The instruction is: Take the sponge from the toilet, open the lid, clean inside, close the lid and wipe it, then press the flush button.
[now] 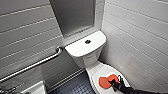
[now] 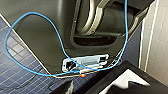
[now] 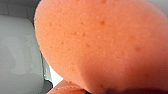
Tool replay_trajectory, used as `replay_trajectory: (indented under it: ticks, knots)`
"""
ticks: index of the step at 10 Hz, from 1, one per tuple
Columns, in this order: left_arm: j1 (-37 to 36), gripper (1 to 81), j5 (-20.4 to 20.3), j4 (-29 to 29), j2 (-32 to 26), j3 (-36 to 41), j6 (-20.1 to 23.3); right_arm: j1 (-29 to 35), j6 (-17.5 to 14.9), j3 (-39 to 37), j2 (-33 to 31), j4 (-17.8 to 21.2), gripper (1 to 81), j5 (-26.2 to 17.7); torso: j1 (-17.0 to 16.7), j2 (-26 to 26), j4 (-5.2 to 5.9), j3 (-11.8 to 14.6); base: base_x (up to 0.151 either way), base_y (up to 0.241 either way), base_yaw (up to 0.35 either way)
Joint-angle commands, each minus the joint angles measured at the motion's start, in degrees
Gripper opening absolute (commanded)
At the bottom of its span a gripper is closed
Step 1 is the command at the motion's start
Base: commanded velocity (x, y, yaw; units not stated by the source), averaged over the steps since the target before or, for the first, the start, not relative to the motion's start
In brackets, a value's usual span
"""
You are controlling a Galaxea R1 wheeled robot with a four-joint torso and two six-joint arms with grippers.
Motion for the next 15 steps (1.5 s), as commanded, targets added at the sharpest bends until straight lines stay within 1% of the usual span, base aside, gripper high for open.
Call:
replay_trajectory:
  ticks: [1,4,5,8,9,11,12,13,14,15]
  knots:
    - [2.71,81.1,5.21,-0.15,-0.76,0.77,-0.07,-4.39,0.45,13.27,-11.49,-0.30,1.0,8.17,0.00,0.00,0.00,0.00,0.000,0.000,0.000]
    - [2.79,81.1,5.13,0.02,-0.94,0.69,-0.07,-9.32,0.54,19.32,-15.88,-1.88,1.0,12.03,0.00,0.00,0.00,0.00,0.000,0.000,0.000]
    - [2.71,81.1,5.12,0.11,-0.68,0.69,0.11,-11.34,0.46,22.49,-17.82,-3.02,1.0,14.32,0.00,0.00,0.00,0.00,0.000,0.000,0.000]
    - [2.62,81.1,5.12,0.20,-0.41,0.78,0.37,-18.55,0.54,27.79,-20.65,-5.93,1.0,18.20,0.00,-0.02,0.00,0.00,0.000,0.000,0.000]
    - [2.62,81.1,5.12,0.20,-0.76,0.87,0.37,-21.09,1.06,29.18,-21.17,-7.41,1.0,18.82,0.00,-0.02,0.00,0.00,0.000,0.000,0.000]
    - [2.62,81.1,5.12,0.29,-0.76,0.87,0.46,-25.84,3.70,31.75,-22.32,-11.73,1.0,21.28,0.00,-0.02,0.00,0.00,0.000,0.000,0.000]
    - [2.62,81.1,5.12,0.29,-0.76,1.04,0.46,-28.12,5.54,34.11,-23.37,-14.53,1.0,23.12,0.00,-0.02,0.00,0.00,0.000,0.000,0.000]
    - [2.61,81.1,5.12,0.29,-0.58,1.04,0.46,-29.19,5.20,36.32,-23.64,-16.74,1.0,25.23,0.00,-0.02,0.00,0.00,0.000,0.000,0.000]
    - [2.53,81.1,5.12,0.29,-0.41,1.13,0.46,-29.37,4.85,40.06,-24.24,-18.76,1.0,27.42,0.00,-0.02,0.00,0.00,0.000,0.000,0.000]
    - [2.53,81.1,5.12,0.38,-0.41,1.13,0.55,-29.37,2.43,44.28,-24.86,-18.68,1.0,28.39,0.00,-0.05,0.00,0.00,0.000,0.000,0.000]
